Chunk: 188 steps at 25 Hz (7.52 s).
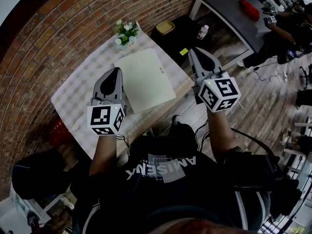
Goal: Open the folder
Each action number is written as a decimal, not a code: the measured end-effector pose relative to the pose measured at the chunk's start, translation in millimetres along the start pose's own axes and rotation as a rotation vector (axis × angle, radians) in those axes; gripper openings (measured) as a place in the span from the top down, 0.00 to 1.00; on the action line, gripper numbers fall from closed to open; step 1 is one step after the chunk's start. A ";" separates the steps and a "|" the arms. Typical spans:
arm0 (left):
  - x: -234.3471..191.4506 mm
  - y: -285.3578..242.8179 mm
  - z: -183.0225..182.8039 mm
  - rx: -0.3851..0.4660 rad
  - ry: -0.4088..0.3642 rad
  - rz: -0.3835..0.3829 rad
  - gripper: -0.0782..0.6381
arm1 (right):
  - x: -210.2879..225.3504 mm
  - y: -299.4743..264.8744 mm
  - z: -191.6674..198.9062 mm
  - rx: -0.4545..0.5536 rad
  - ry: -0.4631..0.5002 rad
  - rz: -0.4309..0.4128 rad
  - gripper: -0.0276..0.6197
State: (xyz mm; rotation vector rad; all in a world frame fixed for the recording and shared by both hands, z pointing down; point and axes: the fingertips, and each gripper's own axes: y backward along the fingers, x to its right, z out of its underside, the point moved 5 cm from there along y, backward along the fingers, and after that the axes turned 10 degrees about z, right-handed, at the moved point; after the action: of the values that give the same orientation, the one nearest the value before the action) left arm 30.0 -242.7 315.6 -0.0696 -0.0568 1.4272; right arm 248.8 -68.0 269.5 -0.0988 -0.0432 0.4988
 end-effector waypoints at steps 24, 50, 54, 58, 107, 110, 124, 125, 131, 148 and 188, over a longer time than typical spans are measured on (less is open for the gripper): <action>24.8 -64.9 -10.2 -0.041 -0.004 -0.340 0.87 | 71.1 -128.7 -4.5 -0.033 0.011 -0.371 0.89; 35.4 -39.8 93.2 -0.234 0.123 -0.443 0.87 | 31.4 -221.4 127.4 -0.302 0.104 -0.537 0.89; 37.7 -39.0 109.0 -0.257 0.134 -0.456 0.87 | 24.7 -237.8 156.6 -0.352 0.137 -0.559 0.89; 39.8 -39.9 129.0 -0.292 0.152 -0.452 0.87 | 20.1 -252.0 185.1 -0.398 0.151 -0.568 0.89; 101.0 30.6 281.8 -0.717 0.075 -0.372 0.73 | 8.8 -298.1 311.6 -0.650 0.119 -0.558 0.75; 105.1 34.2 285.4 -0.757 -0.005 -0.339 0.69 | 8.6 -298.1 310.2 -0.652 0.126 -0.562 0.75; 105.0 11.8 278.5 -1.000 -0.370 -0.194 0.65 | 5.8 -296.7 311.1 -0.702 0.143 -0.587 0.81; 105.3 9.4 279.0 -1.019 -0.402 -0.181 0.65 | 5.8 -296.5 311.0 -0.701 0.145 -0.586 0.81; 107.2 3.9 279.5 -1.071 -0.563 -0.106 0.65 | 4.7 -295.2 310.7 -0.713 0.141 -0.576 0.82; 106.8 -8.6 277.1 -0.865 -0.378 -0.034 0.71 | 4.4 -296.4 310.4 -0.733 0.143 -0.573 0.82; -48.8 125.3 325.2 -0.076 0.786 -0.919 0.82 | -10.0 -293.6 305.5 -0.789 0.279 -0.422 0.82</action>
State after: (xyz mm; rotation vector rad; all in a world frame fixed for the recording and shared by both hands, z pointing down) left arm -126.9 -268.7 629.5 -0.5843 0.4543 0.4101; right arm 359.5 -303.6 603.9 -0.9125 0.0152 0.0176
